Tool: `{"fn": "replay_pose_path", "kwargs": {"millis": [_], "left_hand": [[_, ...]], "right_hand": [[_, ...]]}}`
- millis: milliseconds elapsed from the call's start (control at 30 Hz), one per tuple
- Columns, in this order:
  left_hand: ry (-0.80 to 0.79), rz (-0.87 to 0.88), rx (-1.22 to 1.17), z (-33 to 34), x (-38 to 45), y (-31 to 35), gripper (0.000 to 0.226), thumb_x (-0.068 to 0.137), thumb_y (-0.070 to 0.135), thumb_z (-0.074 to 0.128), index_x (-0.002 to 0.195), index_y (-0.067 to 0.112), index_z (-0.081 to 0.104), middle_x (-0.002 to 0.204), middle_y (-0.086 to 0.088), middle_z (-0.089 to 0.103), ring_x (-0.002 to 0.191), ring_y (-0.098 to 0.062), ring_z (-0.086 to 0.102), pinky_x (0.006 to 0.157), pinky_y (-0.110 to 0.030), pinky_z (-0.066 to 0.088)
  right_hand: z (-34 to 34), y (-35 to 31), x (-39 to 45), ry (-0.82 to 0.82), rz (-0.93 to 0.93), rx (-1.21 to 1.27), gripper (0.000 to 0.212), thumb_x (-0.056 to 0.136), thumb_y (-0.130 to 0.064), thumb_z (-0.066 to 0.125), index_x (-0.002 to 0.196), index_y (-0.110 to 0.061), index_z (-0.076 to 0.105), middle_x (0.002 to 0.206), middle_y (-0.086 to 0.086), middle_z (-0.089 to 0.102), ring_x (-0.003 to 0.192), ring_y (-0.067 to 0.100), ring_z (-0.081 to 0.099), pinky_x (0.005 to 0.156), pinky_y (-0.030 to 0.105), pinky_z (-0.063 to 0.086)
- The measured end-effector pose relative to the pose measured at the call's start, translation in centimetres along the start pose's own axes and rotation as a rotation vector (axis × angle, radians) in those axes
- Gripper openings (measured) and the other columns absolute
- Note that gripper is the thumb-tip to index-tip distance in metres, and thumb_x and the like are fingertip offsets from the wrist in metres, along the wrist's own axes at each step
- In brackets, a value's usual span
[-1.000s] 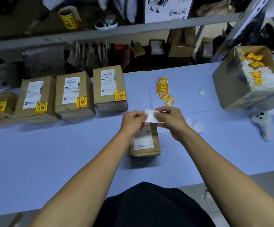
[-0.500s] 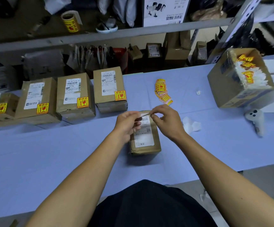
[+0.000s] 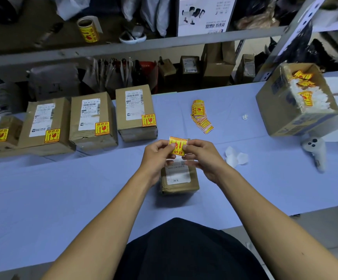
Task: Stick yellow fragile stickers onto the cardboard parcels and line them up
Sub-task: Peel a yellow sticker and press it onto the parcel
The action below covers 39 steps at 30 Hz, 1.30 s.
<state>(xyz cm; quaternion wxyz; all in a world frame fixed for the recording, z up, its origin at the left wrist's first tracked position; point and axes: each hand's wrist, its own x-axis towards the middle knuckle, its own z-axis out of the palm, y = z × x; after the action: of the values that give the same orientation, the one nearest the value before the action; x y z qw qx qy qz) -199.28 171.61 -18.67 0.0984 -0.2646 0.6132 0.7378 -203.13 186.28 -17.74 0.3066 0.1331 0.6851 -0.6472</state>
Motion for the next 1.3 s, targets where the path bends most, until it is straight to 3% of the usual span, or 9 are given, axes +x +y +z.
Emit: {"fn": "replay_pose_path", "kwargs": {"millis": [100,267,467,533,633,800,967,1067,1300], "left_hand": [[-0.106,0.030,0.166,-0.9,-0.1,0.7,0.012,0.095,0.013,0.063,0.101,0.006,0.070,0.080,-0.003,0.068,0.067,-0.013,0.057,0.061,-0.023,0.049],[-0.301,0.175,0.608,-3.3,0.0,3.4,0.009,0.089,0.015,0.071,0.092,0.009,0.075,0.082,-0.007,0.072,0.072,-0.009,0.060,0.067,-0.025,0.049],[-0.118,0.009,0.082,-2.4,-1.6,2.0,0.010,0.089,0.010,0.069,0.099,0.010,0.069,0.084,-0.006,0.066,0.074,-0.014,0.059,0.066,-0.024,0.048],[-0.106,-0.049,-0.031,-1.9,-2.2,0.9,0.006,0.091,0.008,0.066,0.094,0.012,0.070,0.080,-0.004,0.066,0.070,-0.013,0.058,0.063,-0.023,0.048],[-0.088,-0.047,-0.010,-2.0,-2.4,0.5,0.005,0.092,0.007,0.065,0.094,0.009,0.068,0.078,-0.005,0.065,0.066,-0.013,0.057,0.062,-0.023,0.047],[-0.123,0.004,0.170,-3.3,-1.8,2.1,0.005,0.089,0.008,0.069,0.094,0.011,0.069,0.084,-0.007,0.068,0.072,-0.014,0.058,0.072,-0.031,0.048],[-0.091,-0.022,-0.145,-2.3,-2.3,1.8,0.009,0.092,0.008,0.063,0.101,0.009,0.066,0.092,-0.009,0.071,0.076,-0.014,0.067,0.067,-0.023,0.052],[-0.038,-0.004,-0.110,-2.1,-2.5,1.3,0.006,0.092,0.008,0.064,0.097,0.009,0.067,0.092,-0.010,0.071,0.077,-0.016,0.065,0.065,-0.022,0.051],[-0.106,0.011,0.048,-3.0,-2.6,2.4,0.020,0.093,0.010,0.064,0.110,-0.001,0.065,0.103,-0.019,0.072,0.090,-0.023,0.070,0.089,-0.042,0.053]], "right_hand": [[-0.2,-1.0,0.0,-0.059,-0.059,-0.122,0.012,0.090,-0.014,0.069,0.102,-0.011,0.071,0.093,0.008,0.073,0.082,0.018,0.071,0.072,0.033,0.058],[-0.3,-1.7,-0.8,-0.202,-0.098,-0.328,0.001,0.090,-0.012,0.070,0.090,-0.013,0.070,0.094,0.013,0.075,0.083,0.015,0.070,0.068,0.026,0.053],[1.6,0.5,-2.3,-0.088,0.076,0.427,0.009,0.093,-0.008,0.064,0.088,-0.015,0.066,0.082,0.004,0.073,0.079,0.018,0.069,0.068,0.026,0.056],[2.3,1.3,-2.6,-0.063,0.117,0.514,0.004,0.093,-0.008,0.064,0.095,-0.012,0.065,0.081,0.004,0.073,0.080,0.017,0.069,0.065,0.026,0.057],[2.3,1.4,-2.8,-0.042,0.076,0.385,0.005,0.093,-0.010,0.066,0.091,-0.014,0.065,0.080,0.002,0.073,0.075,0.015,0.070,0.070,0.028,0.056],[0.5,-0.7,-2.4,-0.106,-0.114,-0.142,0.006,0.090,-0.013,0.071,0.085,-0.014,0.066,0.076,-0.001,0.071,0.069,0.012,0.064,0.068,0.026,0.055],[1.5,-0.4,-2.8,-0.078,-0.092,0.061,0.004,0.090,-0.011,0.070,0.088,-0.010,0.066,0.077,0.003,0.071,0.075,0.017,0.068,0.067,0.026,0.055],[1.5,0.0,-3.1,-0.065,-0.087,0.042,0.005,0.090,-0.013,0.070,0.089,-0.011,0.066,0.078,0.002,0.070,0.077,0.017,0.068,0.068,0.026,0.055],[0.3,-1.7,-3.2,-0.100,-0.139,-0.038,0.004,0.091,-0.012,0.069,0.088,-0.015,0.069,0.079,0.002,0.068,0.071,0.014,0.062,0.069,0.027,0.053]]}}
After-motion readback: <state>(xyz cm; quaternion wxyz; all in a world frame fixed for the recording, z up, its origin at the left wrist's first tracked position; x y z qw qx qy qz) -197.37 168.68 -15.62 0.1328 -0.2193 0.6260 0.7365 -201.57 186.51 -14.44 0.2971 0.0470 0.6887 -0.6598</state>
